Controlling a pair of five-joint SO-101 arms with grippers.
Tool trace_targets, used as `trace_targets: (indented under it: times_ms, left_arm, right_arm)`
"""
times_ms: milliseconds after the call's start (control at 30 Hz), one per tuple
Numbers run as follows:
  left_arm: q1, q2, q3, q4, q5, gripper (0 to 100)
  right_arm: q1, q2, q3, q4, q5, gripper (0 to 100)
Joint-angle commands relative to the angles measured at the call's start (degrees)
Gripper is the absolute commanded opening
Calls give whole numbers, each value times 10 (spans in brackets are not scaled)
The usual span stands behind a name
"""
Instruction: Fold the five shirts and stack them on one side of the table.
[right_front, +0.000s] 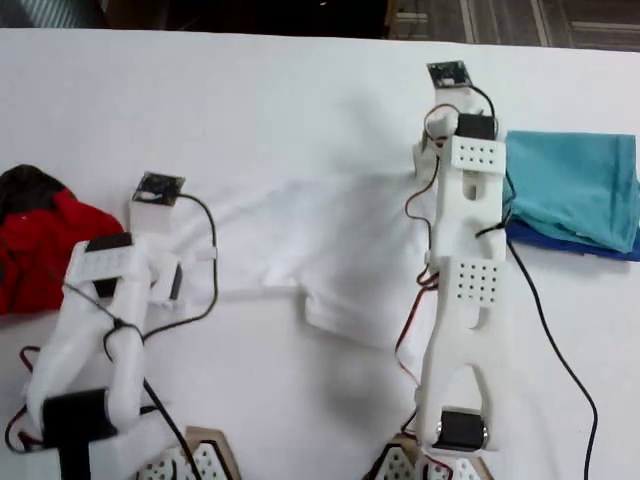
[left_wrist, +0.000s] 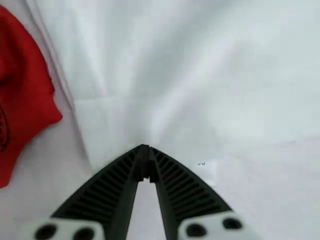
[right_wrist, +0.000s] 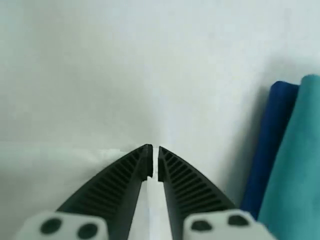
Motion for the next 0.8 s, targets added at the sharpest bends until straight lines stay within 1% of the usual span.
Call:
trace_targets:
  times_ms: [0,200,367,500,633,767]
  left_arm:
    - [-2,-76,26,-9,5,27]
    - [-1,-155,90,-56,5,27]
    - [-1,-140,100,-83,6,27]
    - [-2,-78,75,-91,7,27]
    - [-5,-4,33,-91,8,27]
    - [-5,42,-1,-73,9,27]
  right_arm:
    - [7,-15,-78,42,0,27]
    - [5,-43,-167,147,1,28]
    - [1,-102,-89,155,54,28]
    - [-28,-189,50,156,69,28]
    - [-80,-335,274,155,78,28]
    - [-148,-499,539,146,152,28]
